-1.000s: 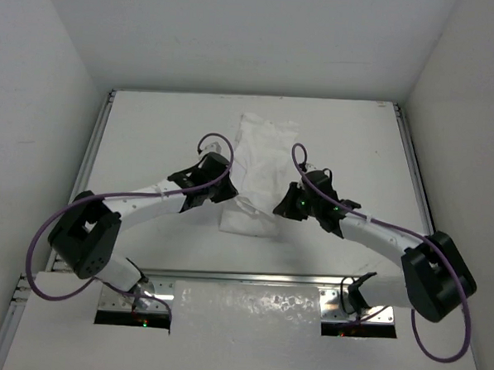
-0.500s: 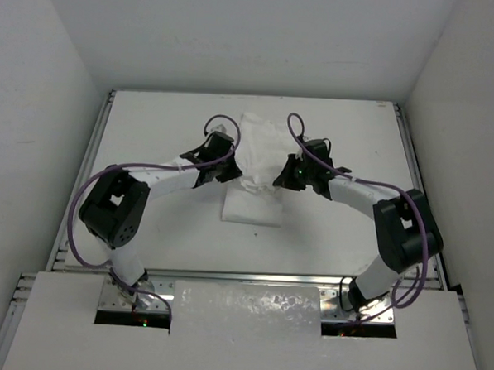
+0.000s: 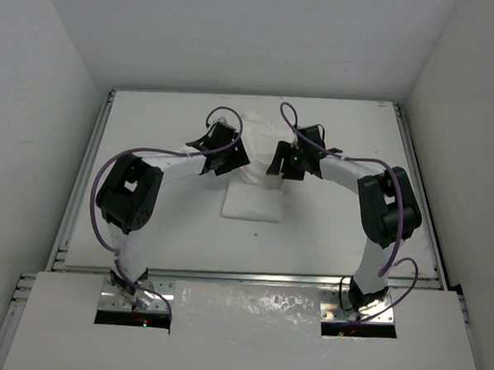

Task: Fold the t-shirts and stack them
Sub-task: Fold the folded rectangular tshirt in 1/3 of the way

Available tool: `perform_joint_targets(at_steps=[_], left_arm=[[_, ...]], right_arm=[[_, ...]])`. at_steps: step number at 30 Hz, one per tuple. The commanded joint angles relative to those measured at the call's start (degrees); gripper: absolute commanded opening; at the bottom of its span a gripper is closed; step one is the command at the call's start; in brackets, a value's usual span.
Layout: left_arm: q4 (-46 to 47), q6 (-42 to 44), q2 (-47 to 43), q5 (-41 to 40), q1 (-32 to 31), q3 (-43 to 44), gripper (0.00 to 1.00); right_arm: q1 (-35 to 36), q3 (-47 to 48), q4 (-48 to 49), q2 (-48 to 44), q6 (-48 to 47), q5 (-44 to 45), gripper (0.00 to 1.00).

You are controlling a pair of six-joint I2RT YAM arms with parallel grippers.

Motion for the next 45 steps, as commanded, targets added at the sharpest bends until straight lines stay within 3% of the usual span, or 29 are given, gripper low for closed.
perform_joint_targets(at_steps=[1, 3, 4, 7, 9, 11, 12, 13, 14, 15, 16, 17, 18, 19, 23, 29, 45], left_arm=[[-0.74, -0.46, -4.72, -5.9, 1.23, 0.28, 0.66], [-2.32, -0.72, -8.4, -8.8, 1.23, -0.51, 0.67], [-3.02, -0.9, -9.9, -11.51, 1.23, -1.21, 0.67], [-0.41, -1.6, -18.24, -14.97, 0.71, -8.14, 0.65], [5.1, 0.58, -23.85, -13.48, -0.78, -12.18, 0.52], [8.47, 3.13, -26.16, -9.53, -4.19, -16.67, 0.48], [12.31, 3.75, -27.04, -7.61, -5.0, -17.73, 0.42], [13.83, 3.67, -27.14, -1.76, -5.36, -19.57, 0.33], [15.24, 3.32, -26.88, 1.78, -5.71, -20.54, 0.3], [16.56, 3.06, -25.83, 4.6, -5.89, -21.25, 0.2], [16.22, 2.88, -24.95, 7.15, -6.23, -21.6, 0.18], [14.57, 2.71, -23.64, 6.66, -6.85, -20.56, 0.15], [12.2, 2.62, -21.19, 6.13, -7.03, -20.2, 0.03], [12.0, 2.01, -20.03, 6.39, -7.03, -20.11, 0.0], [12.18, 1.82, -12.66, 8.5, -6.59, -16.87, 0.0], [12.18, 2.09, -0.88, 11.48, -3.69, -7.82, 0.0], [9.89, 2.35, 11.35, 13.33, 1.93, 8.89, 0.0]], right_arm=[[-0.8, 10.41, -5.34, -0.5, -4.46, 3.07, 0.67], [-0.72, 18.64, -11.82, -0.15, -6.74, 5.62, 0.87], [-0.63, 20.6, -13.43, -0.06, -7.28, 7.81, 0.89], [0.16, 18.62, -12.41, -4.35, -7.81, 9.06, 0.93], [0.78, 11.96, -8.11, -8.82, -7.29, 7.84, 0.93], [1.22, 8.43, -6.33, -10.25, -6.76, 2.51, 0.88], [1.22, 5.19, -5.19, -10.61, -5.62, 1.25, 0.85], [1.31, 2.98, -3.27, -11.65, -5.18, -0.24, 0.69], [1.31, 0.44, -0.98, -12.45, -4.65, -1.73, 0.61], [1.31, -3.68, 1.82, -13.32, -3.17, -3.31, 0.49], [1.48, -5.64, 3.59, -15.33, -2.37, -4.55, 0.28], [1.83, -7.66, 4.91, -15.88, -1.67, -5.43, 0.23], [2.01, -9.42, 7.28, -15.45, -0.96, -6.92, 0.15], [2.01, -9.7, 7.82, -14.57, -0.69, -7.89, 0.06], [2.1, -8.65, 11.33, -8.26, 0.19, -11.15, 0.02], [1.92, -2.16, 8.54, -1.83, -0.6, -10.63, 0.0], [-3.26, 15.43, 0.27, 14.17, -4.11, -6.39, 0.0]])
